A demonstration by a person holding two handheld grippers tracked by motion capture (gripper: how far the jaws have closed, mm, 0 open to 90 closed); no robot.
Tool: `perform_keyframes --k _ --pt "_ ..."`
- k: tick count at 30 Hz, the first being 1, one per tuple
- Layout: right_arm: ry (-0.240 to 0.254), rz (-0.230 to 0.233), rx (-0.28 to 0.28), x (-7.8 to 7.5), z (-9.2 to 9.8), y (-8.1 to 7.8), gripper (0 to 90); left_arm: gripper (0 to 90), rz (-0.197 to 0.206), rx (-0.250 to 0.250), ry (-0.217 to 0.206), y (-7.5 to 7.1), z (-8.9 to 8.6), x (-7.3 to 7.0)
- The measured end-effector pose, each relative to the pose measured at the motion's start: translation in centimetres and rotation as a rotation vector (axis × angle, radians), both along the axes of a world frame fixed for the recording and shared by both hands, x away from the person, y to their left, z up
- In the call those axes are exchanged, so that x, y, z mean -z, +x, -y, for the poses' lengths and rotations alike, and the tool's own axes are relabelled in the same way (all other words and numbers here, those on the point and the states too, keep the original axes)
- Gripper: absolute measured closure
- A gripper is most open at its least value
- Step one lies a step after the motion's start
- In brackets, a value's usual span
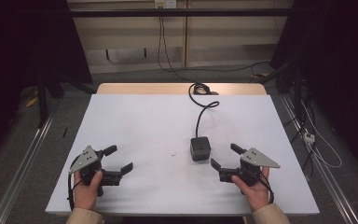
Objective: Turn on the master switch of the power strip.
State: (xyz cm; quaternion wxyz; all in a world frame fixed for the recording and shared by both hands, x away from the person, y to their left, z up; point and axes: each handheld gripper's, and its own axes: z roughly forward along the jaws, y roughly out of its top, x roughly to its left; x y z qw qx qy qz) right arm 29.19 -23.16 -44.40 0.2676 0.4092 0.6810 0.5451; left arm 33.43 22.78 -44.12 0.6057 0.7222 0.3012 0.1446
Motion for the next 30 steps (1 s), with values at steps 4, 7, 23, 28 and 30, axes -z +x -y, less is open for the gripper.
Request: perform_keyframes --k 4,7,23,28,30 --pt "0.003 -0.001 0.003 -0.1 -0.2 0.2 4.9 2.7 -0.002 0.004 0.0 0.0 0.1 0.0" --pt "0.002 -0.003 0.0 -0.1 -0.2 0.3 4.9 2.7 -0.002 0.007 0.001 0.0 0.1 0.0" --pt "0.011 -0.011 -0.01 -0.4 -0.7 1.1 5.3 2.7 0.001 0.013 0.003 0.0 0.3 0.0" --pt "0.018 -0.014 -0.009 -0.5 -0.9 1.3 5.4 2.7 0.002 0.016 0.004 0.0 0.3 0.0" --pt "0.012 -0.016 -0.011 -0.5 -0.9 1.4 5.5 2.7 0.003 0.016 0.005 0.0 0.3 0.0"
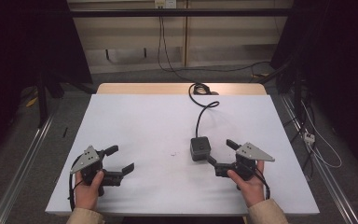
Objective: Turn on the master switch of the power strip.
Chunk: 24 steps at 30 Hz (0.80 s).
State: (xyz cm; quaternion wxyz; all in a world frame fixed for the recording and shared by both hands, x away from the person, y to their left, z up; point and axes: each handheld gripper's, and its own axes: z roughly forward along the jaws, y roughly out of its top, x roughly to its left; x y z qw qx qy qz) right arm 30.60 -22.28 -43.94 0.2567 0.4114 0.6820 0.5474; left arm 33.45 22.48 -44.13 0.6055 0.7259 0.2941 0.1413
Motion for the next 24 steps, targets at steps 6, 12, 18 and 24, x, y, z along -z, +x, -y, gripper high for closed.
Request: perform_keyframes --k 6,12,18,24 --pt "0.005 -0.005 -0.003 -0.04 -0.16 0.17 6.2 2.7 0.001 0.001 0.001 0.03 0.0 0.01" --pt "0.009 -0.008 -0.004 -0.11 -0.27 0.38 6.5 2.7 0.001 0.003 0.001 0.04 0.04 0.01" --pt "0.01 -0.009 -0.006 -0.2 -0.37 0.61 7.0 2.7 0.001 0.005 0.001 0.05 0.06 0.02" --pt "0.016 -0.013 -0.006 -0.25 -0.55 0.86 8.6 2.7 0.003 0.004 0.001 0.07 0.04 0.01"
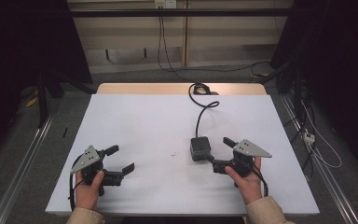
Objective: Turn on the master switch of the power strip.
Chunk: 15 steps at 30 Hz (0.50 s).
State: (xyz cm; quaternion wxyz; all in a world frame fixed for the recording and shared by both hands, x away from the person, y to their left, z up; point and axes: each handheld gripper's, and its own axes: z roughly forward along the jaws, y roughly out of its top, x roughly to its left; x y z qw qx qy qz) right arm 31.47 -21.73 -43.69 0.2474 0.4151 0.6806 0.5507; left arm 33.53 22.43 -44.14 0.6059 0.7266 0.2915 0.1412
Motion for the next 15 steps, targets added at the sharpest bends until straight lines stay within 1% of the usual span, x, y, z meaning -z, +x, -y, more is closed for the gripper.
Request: perform_keyframes --k 10,15 --pt "0.0 -0.004 -0.005 -0.14 -0.25 0.26 11.6 2.7 0.0 0.002 0.003 0.01 0.02 0.0" --pt "-0.01 0.001 -0.004 -0.19 -0.31 0.39 14.8 2.7 0.0 0.0 0.0 0.03 0.02 0.01"
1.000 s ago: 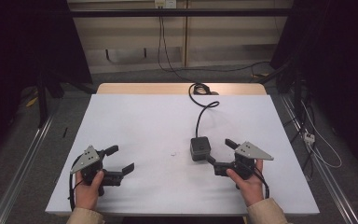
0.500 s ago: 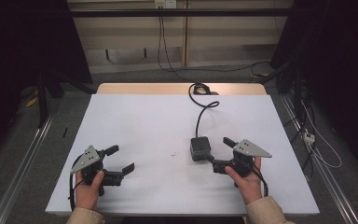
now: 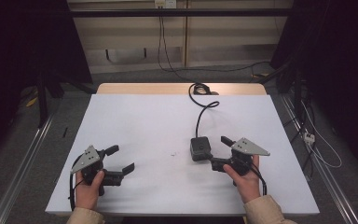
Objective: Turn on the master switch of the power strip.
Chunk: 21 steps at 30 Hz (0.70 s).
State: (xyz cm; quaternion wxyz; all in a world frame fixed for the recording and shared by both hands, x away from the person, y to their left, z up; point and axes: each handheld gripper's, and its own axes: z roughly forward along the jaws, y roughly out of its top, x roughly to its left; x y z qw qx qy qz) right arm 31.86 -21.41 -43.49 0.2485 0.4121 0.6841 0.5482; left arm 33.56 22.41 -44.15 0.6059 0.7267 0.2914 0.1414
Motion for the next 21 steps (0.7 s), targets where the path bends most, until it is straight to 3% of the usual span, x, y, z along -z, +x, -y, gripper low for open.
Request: perform_keyframes --k 21 --pt "0.012 -0.009 -0.008 -0.3 -0.46 0.5 33.4 2.7 -0.001 0.001 -0.002 0.04 0.03 0.03"
